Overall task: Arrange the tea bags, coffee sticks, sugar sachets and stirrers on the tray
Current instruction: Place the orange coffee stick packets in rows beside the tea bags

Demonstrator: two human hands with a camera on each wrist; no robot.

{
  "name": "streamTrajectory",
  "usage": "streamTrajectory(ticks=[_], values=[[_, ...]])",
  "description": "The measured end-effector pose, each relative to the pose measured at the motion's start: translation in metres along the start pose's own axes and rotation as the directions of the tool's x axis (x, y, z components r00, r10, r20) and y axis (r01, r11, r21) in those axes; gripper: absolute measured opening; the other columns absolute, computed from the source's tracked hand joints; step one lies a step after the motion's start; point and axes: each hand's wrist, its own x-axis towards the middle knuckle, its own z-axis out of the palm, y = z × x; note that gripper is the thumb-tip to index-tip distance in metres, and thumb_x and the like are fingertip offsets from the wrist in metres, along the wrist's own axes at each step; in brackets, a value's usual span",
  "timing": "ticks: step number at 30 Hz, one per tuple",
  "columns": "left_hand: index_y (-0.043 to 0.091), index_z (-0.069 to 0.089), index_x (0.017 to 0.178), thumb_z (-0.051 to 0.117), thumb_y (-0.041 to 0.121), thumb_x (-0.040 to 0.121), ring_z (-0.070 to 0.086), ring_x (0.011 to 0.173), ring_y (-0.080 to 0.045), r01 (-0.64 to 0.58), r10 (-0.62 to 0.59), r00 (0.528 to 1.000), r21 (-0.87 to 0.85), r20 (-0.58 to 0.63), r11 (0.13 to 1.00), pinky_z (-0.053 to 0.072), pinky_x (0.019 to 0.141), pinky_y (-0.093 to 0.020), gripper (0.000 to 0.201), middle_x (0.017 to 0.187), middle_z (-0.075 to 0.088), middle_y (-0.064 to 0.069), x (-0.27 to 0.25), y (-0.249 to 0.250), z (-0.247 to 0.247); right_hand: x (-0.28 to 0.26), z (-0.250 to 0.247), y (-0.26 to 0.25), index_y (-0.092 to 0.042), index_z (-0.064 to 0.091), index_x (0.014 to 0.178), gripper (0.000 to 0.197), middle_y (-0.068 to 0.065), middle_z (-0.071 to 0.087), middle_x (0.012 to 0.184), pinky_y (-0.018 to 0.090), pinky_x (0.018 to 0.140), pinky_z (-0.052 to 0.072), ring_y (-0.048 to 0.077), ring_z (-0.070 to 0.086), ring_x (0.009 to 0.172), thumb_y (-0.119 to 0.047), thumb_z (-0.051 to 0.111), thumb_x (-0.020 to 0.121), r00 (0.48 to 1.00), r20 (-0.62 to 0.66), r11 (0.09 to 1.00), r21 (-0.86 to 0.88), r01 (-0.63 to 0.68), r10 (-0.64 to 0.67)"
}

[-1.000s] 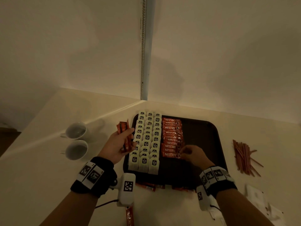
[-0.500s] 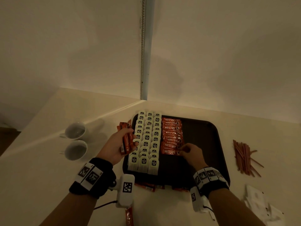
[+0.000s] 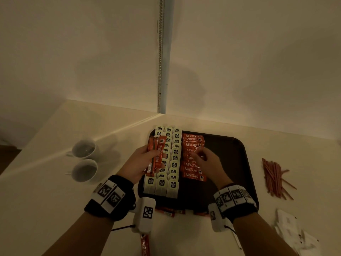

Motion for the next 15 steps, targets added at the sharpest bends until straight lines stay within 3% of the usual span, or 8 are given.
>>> streamTrajectory(ticks=[2,4,7,10,12,15], values=[[0.014,0.063,0.105,0.050,0.010,0.096,0.067,0.062,-0.018,-0.023,0.020,0.999,0.094,0.032,0.995,0.052,0.052,-0.023,0.016,0.086,0.073,-0.005,0.000,0.004,0.008,-0.004,0.003,-0.034,-0.026,0.055,0.106,0.015,-0.010,0.058,0.103,0.019,0.073,0.047,0.009,0.059,0.090,-0.032,0.048,0.095,0.982,0.156,0.978,0.195,0.079,-0.110],[0.013,0.065,0.104,0.053,0.010,0.095,0.068,0.065,-0.019,-0.047,0.038,0.997,0.153,0.063,0.987,0.055,0.060,-0.026,0.015,0.091,0.073,-0.009,0.001,0.007,0.014,-0.006,0.005,-0.059,-0.026,0.056,0.114,0.022,-0.005,0.061,0.109,0.024,0.074,0.051,0.011,0.061,0.088,-0.033,0.046,0.096,0.953,0.257,0.927,0.370,0.056,-0.160],[0.010,0.067,0.103,0.061,0.014,0.090,0.069,0.075,-0.024,-0.104,0.089,0.993,0.231,0.076,0.967,0.051,0.075,-0.038,0.015,0.091,0.074,-0.009,0.001,0.010,0.016,-0.005,0.003,-0.075,-0.017,0.058,0.114,0.023,0.000,0.063,0.101,0.019,0.068,0.052,0.005,0.062,0.078,-0.023,0.056,0.092,0.950,0.204,0.926,0.343,0.158,-0.237],[0.007,0.067,0.102,0.071,0.015,0.082,0.063,0.056,-0.005,-0.153,0.160,0.987,0.247,-0.009,0.957,0.045,0.053,-0.016,0.022,0.073,0.070,0.000,-0.001,0.011,0.010,-0.003,0.001,-0.076,-0.003,0.056,0.104,0.016,0.007,0.063,0.096,0.016,0.065,0.051,0.004,0.063,0.070,-0.009,0.058,0.090,0.972,0.120,0.885,0.446,0.130,-0.204],[0.005,0.069,0.097,0.072,0.008,0.080,0.054,0.043,0.000,-0.201,0.221,0.971,0.192,-0.089,0.961,0.037,0.042,-0.010,0.017,0.058,0.066,0.005,-0.001,0.013,0.006,-0.003,-0.002,-0.073,-0.003,0.054,0.100,0.011,0.010,0.062,0.100,0.018,0.068,0.053,0.009,0.067,0.075,-0.006,0.056,0.090,0.980,0.129,0.841,0.538,0.062,-0.154],[0.011,0.070,0.084,0.075,0.010,0.078,0.055,0.045,-0.002,-0.274,0.310,0.936,0.211,-0.165,0.938,0.044,0.049,-0.012,0.007,0.055,0.066,0.007,0.002,0.017,0.004,-0.007,0.000,-0.072,-0.010,0.056,0.104,0.017,0.010,0.062,0.105,0.021,0.073,0.053,0.012,0.067,0.084,-0.008,0.060,0.087,0.966,0.211,0.820,0.572,0.004,-0.152]])
